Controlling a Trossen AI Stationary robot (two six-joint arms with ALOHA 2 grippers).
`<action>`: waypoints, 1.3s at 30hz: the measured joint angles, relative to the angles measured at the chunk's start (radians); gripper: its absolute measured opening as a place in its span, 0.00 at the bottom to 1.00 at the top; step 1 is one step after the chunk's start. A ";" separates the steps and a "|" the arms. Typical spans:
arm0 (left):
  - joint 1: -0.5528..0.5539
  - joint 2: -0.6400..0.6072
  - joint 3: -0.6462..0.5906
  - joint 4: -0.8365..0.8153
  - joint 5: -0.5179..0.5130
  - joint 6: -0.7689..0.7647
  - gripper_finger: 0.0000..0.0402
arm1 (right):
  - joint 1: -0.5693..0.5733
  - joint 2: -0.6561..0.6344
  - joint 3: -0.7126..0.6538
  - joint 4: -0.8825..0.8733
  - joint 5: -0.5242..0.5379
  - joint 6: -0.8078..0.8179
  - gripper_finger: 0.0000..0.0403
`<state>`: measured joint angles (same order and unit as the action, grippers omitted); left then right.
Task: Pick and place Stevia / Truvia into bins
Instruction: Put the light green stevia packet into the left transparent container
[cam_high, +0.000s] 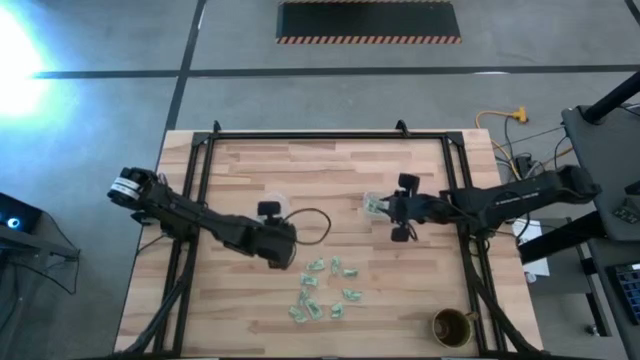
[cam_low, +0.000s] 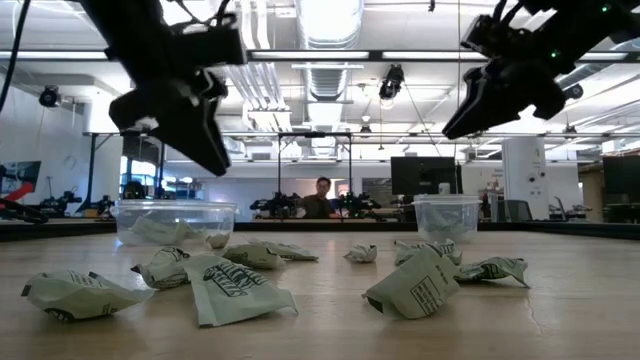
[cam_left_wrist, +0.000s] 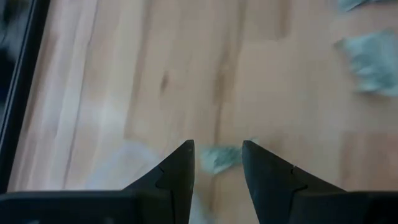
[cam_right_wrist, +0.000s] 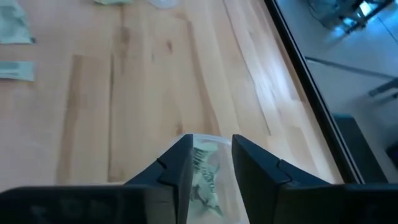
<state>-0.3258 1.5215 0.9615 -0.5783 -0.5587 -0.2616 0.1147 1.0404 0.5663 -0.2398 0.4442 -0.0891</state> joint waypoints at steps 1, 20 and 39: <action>-0.005 0.000 0.000 0.029 0.006 0.034 0.29 | 0.008 -0.001 0.000 0.001 0.000 0.000 0.24; -0.020 0.147 0.057 0.068 0.088 0.534 0.29 | 0.040 0.002 -0.007 0.014 -0.011 0.011 0.21; 0.111 0.221 0.098 -0.032 0.254 0.529 0.29 | 0.040 0.002 -0.011 0.014 -0.035 0.011 0.18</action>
<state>-0.2150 1.7420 1.0595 -0.6102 -0.3042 0.2672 0.1551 1.0428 0.5549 -0.2256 0.4095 -0.0786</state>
